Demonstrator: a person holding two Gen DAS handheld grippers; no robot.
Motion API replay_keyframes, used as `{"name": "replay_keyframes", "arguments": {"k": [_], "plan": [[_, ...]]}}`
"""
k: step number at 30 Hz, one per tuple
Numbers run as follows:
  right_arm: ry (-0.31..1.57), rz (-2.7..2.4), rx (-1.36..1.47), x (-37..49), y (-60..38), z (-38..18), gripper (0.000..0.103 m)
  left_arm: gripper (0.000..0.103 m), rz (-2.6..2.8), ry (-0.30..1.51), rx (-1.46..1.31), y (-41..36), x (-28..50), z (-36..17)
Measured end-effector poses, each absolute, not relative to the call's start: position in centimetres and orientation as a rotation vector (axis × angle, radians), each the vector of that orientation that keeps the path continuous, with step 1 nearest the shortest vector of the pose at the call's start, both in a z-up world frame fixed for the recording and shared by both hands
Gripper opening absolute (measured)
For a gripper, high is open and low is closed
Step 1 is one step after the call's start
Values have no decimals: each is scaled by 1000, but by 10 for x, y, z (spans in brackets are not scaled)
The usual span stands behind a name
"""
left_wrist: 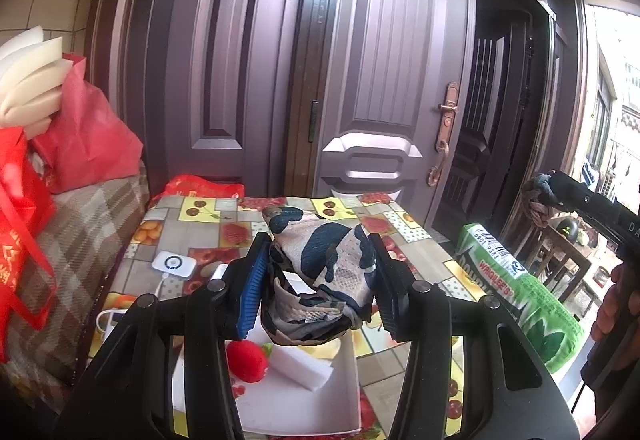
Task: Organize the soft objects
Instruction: 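Carry the patterned cloth and blue scrunchie over the white tray with both grippers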
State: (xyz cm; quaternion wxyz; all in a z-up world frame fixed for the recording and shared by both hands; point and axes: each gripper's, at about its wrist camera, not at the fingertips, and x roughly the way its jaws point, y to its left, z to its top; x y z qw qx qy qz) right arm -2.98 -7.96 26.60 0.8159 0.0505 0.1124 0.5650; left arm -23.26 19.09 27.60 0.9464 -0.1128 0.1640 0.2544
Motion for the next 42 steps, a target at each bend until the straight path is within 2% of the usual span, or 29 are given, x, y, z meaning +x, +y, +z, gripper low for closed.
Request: {"name": "replay_keyframes", "arguments": {"k": [15,42], "plan": [[231,1271,59,-55,-38,275,22,48,578,310,-253,225,-262,280],[308,1341,-17,-55,14,259,23,48,581,364,-301,246,-238,255]]}}
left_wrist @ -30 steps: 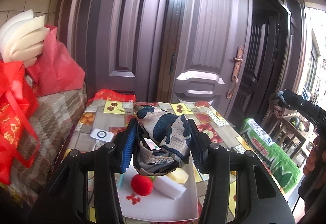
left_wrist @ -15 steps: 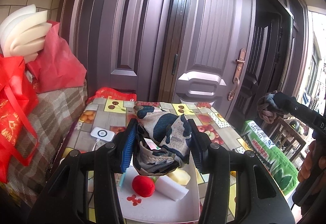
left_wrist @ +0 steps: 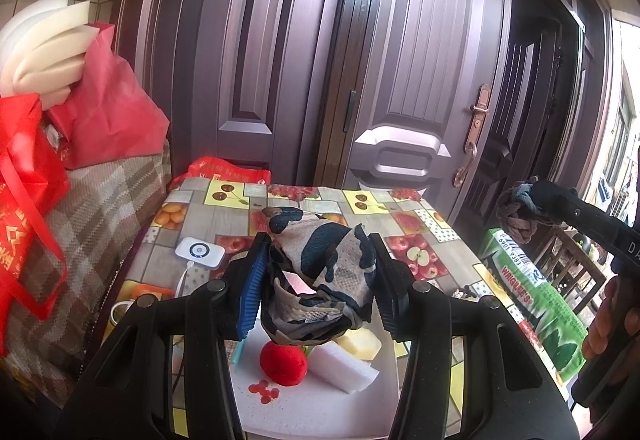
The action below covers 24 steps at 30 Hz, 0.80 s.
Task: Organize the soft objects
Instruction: 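Carry the patterned cloth and blue scrunchie over the white tray with both grippers, then open both grippers to drop the cloth and scrunchie into the tray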
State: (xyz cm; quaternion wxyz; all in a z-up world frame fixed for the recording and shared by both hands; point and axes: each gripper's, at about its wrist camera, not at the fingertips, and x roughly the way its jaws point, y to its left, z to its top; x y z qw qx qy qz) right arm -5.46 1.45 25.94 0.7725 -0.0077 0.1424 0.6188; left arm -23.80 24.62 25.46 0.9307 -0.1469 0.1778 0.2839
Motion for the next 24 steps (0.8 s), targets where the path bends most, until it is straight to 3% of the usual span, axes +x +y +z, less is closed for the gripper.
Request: {"name": "replay_keyframes", "arguments": {"k": [12,24], "plan": [[392,1347,-72,-47,51,234,23,48,573,449,-365,271,-217,219],[588,1344,-196,-30,121,165,23,48,570,620,-471,302,-187,150]]}}
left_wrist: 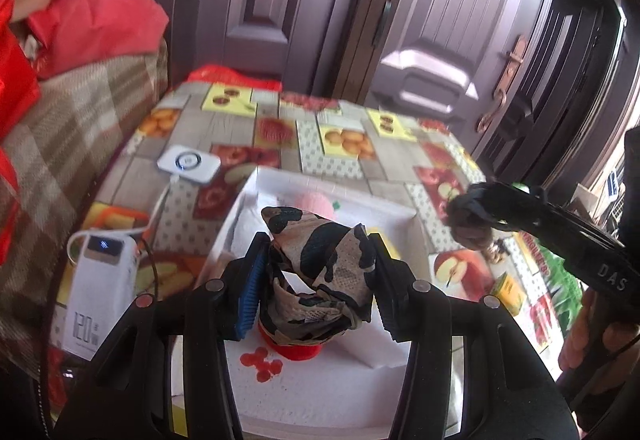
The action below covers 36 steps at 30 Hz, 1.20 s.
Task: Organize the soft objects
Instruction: 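Open both grippers to drop the cloth and scrunchie into the tray, then move both grippers back toward the yellow tissue pack and rope toy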
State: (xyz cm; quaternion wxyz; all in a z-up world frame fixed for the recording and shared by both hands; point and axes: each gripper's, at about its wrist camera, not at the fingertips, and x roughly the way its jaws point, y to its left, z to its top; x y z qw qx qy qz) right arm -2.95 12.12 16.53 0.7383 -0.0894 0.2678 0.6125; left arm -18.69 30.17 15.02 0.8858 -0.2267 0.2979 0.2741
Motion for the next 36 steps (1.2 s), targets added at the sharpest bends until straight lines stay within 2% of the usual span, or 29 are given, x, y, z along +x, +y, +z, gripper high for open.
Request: {"name": "replay_keyframes", "arguments": {"k": [6,8,10,13,15,19,20,21,31,36], "plan": [[621,1338,-252,-27,146,143,24,52,570,679,-494,307,-176,129],[634,1339,-267,-27,154,137,24,60,589,686,-485,306,-175,125],[650,1339,-275,-27,160,133,29,81,616,685,-474,306,-174,122],[667,1336,-287,-28,165,127,52,91,667,670,-455,307,-178,121],[670,1349,-296,-30,165,124,84,91,695,673,-455,309,-181,120],[651,1341,-279,-31,160,126,86,91,720,670,-471,313,-186,120],[644,1338,-273,-31,157,128,90,91,720,666,-476,313,-187,121],[640,1334,-267,-32,155,130,101,91,719,664,-477,312,-187,122],[562,1292,-147,-34,119,157,103,91,715,642,-447,301,-190,137],[378,1232,-26,-41,80,187,103,91,719,585,-438,292,-198,156]]}}
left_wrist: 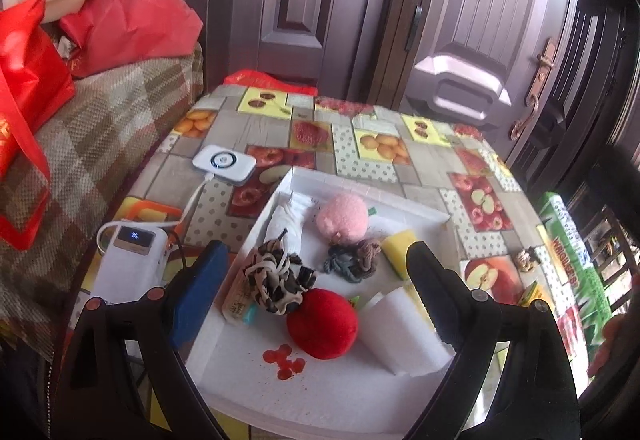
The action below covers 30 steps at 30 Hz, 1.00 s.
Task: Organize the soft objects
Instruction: 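Move both grippers back toward the yellow tissue pack and rope toy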
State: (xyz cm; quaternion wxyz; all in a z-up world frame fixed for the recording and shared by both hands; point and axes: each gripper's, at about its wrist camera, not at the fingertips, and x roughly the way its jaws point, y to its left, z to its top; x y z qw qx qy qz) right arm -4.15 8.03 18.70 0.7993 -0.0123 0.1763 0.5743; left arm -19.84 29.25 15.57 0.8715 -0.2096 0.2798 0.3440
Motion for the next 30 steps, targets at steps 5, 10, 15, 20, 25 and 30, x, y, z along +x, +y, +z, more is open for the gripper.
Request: {"name": "replay_keyframes", "arguments": {"k": [5,10,15,20,25,30], "plan": [[290,1228,-63,-47,68,202,103,91,710,503,-399,279,-208,182],[341,1166,12,-46,46,200,103,91,660,469,-353,260,-210,204],[299,1130,109,-46,17,215,103,91,663,488,-280,237,-209,218],[292,1107,143,-47,-2,221,103,91,635,493,-276,221,-210,226],[224,1063,137,-52,-20,228,103,91,619,482,-267,206,-213,233],[180,1049,147,-52,-38,233,103,91,602,479,-239,188,-210,242]]}}
